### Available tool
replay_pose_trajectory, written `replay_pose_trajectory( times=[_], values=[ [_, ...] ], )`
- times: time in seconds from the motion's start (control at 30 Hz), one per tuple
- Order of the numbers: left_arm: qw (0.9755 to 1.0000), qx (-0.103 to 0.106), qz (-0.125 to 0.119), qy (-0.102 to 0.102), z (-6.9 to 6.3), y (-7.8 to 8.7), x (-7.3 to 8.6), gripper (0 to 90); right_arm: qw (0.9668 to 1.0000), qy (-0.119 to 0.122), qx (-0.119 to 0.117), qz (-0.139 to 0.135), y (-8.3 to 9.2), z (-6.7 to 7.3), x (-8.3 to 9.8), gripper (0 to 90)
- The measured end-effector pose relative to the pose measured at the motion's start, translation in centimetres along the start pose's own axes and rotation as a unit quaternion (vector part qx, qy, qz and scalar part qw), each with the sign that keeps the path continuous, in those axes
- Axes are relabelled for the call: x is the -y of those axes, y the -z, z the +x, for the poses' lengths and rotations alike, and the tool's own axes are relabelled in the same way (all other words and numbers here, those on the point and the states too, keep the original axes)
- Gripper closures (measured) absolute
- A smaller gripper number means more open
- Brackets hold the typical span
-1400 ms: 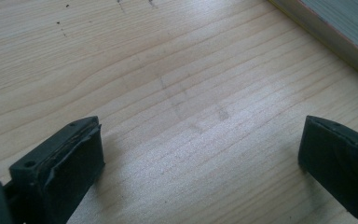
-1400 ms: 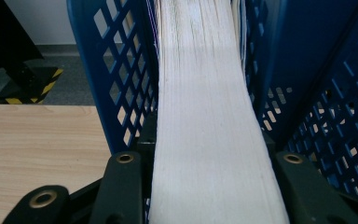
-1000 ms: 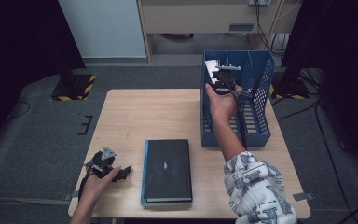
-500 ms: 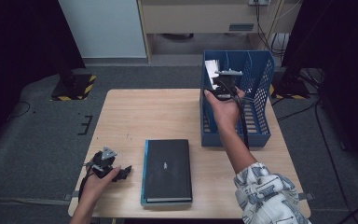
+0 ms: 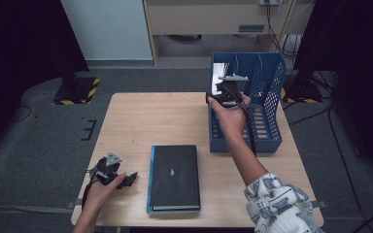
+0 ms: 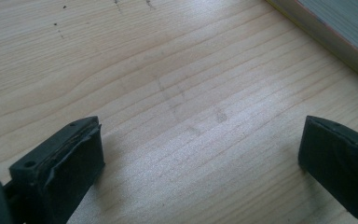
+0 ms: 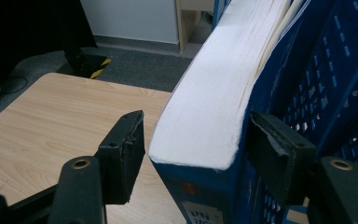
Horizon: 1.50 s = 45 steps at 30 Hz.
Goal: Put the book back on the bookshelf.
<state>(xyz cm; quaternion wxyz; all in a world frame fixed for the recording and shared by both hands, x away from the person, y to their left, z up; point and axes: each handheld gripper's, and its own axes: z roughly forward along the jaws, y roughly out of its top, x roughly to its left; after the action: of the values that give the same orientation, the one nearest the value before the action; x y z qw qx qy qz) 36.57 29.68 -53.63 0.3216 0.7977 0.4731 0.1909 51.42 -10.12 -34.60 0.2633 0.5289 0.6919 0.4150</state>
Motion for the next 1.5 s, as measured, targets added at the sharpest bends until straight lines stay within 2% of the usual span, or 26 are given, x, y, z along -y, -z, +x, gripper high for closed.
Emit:
replay_pose_trajectory(
  times=[0.13, 0.3, 0.37, 0.47, 0.63, 0.77, 0.9, 1.0, 1.23, 1.5],
  values=[
    [1.0, 0.0, 0.001, 0.0, 0.0, 0.0, 0.0, 0.0, 1.0, -0.003, -0.007, 0.0, 0.0, -0.3, 0.0, 32.4],
    [1.0, 0.0, 0.001, 0.001, 0.0, 0.0, 0.0, 0.0, 0.9999, 0.006, -0.016, -0.001, 0.1, -0.4, 0.1, 26.5],
    [1.0, 0.0, 0.0, 0.002, 0.0, 0.0, 0.0, 0.0, 0.9995, 0.027, -0.015, -0.011, 0.5, -0.3, 0.3, 21.0],
    [1.0, 0.001, 0.0, 0.001, 0.0, 0.0, 0.0, 0.0, 0.9992, 0.031, -0.014, -0.022, 1.2, -0.2, 0.7, 19.0],
    [1.0, 0.001, 0.0, -0.001, 0.0, 0.0, 0.1, 0.0, 0.9984, 0.048, -0.022, -0.022, 2.0, -0.5, 1.6, 14.8],
    [1.0, 0.0, 0.004, -0.001, 0.0, 0.0, -0.1, 0.0, 0.9975, 0.056, -0.037, -0.022, 3.0, -1.1, 2.9, 10.2],
    [1.0, -0.001, 0.005, 0.0, 0.0, 0.0, -0.1, 0.0, 0.9972, 0.057, -0.044, -0.016, 3.3, -1.4, 3.8, 9.4],
    [1.0, -0.002, 0.008, 0.002, -0.1, -0.1, -0.2, 0.0, 0.9962, 0.053, -0.066, -0.02, 3.7, -1.7, 4.6, 8.9],
    [0.9999, -0.004, 0.011, 0.005, -0.1, -0.1, -0.3, 0.0, 0.9933, 0.067, -0.093, -0.01, 3.8, -1.4, 6.4, 9.1],
    [1.0, -0.002, 0.004, 0.008, -0.1, -0.1, -0.2, 0.0, 0.9883, 0.085, -0.127, 0.006, 4.5, -0.6, 10.9, 11.5]
  ],
)
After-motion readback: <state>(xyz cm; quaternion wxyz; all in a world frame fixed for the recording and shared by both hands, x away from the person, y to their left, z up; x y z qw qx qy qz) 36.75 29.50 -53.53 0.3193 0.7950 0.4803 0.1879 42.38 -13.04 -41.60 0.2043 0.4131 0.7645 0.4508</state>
